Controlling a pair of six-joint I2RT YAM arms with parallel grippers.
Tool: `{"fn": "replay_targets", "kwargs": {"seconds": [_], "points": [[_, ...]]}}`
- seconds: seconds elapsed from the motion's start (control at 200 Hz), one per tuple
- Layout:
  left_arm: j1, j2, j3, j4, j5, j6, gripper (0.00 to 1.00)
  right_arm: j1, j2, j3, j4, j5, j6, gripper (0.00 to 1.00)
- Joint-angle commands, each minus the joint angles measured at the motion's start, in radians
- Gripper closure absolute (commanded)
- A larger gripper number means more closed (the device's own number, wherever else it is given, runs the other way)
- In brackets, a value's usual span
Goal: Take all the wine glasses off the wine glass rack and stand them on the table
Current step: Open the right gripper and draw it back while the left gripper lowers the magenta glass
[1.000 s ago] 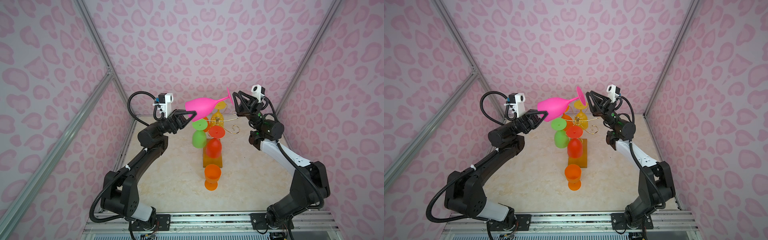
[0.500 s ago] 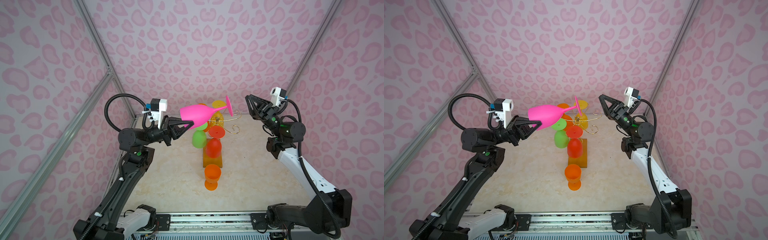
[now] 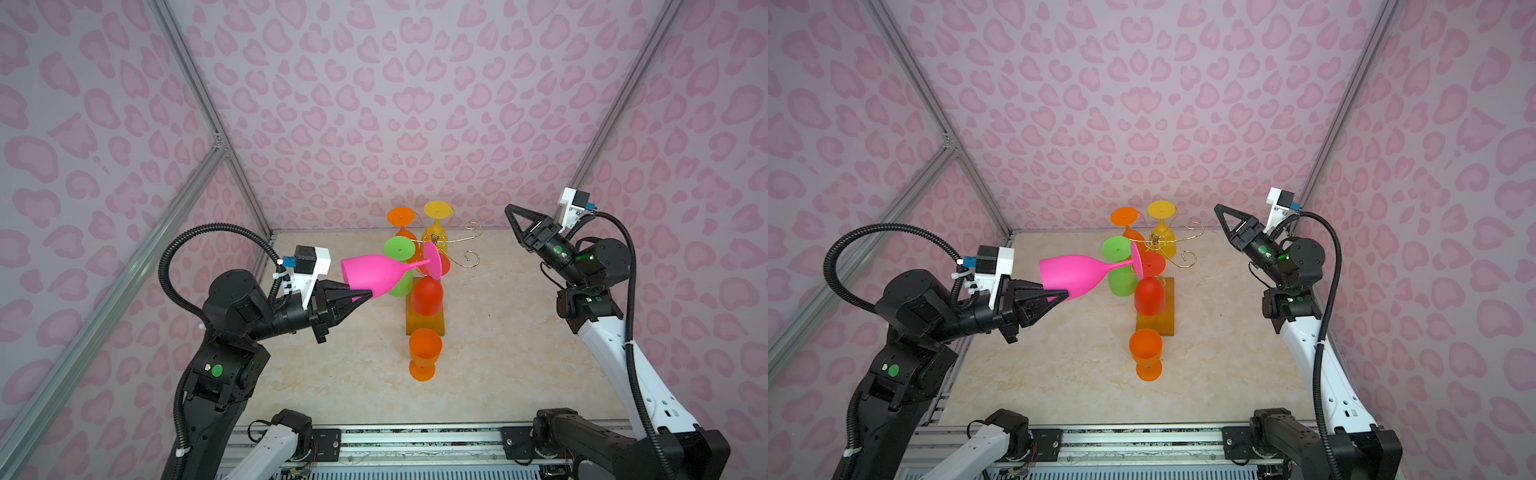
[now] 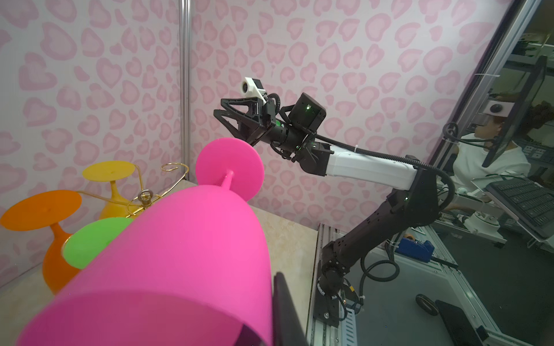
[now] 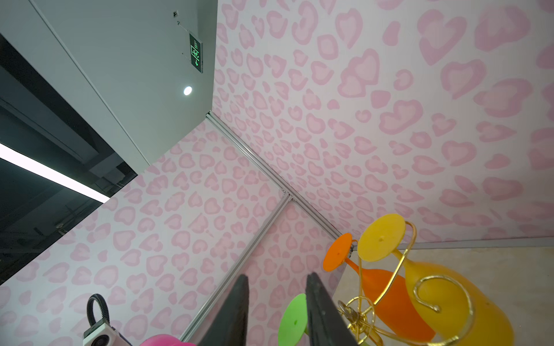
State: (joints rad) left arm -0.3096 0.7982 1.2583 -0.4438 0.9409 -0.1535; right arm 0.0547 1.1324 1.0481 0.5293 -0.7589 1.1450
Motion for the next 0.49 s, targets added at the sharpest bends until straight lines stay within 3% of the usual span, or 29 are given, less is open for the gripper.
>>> {"fn": "replay_targets", "kwargs": {"seconds": [0.0,0.49], "points": [[0.001,-0.020,0.016,-0.196,-0.076,0.105,0.98,-0.010,-0.002,-0.013,-0.009,-0.014,-0.025,0.68],[0.000,-0.027,0.005,-0.429,-0.251,0.221,0.98,-0.018,0.000,-0.025,-0.025,-0.016,-0.028,0.68]]}}
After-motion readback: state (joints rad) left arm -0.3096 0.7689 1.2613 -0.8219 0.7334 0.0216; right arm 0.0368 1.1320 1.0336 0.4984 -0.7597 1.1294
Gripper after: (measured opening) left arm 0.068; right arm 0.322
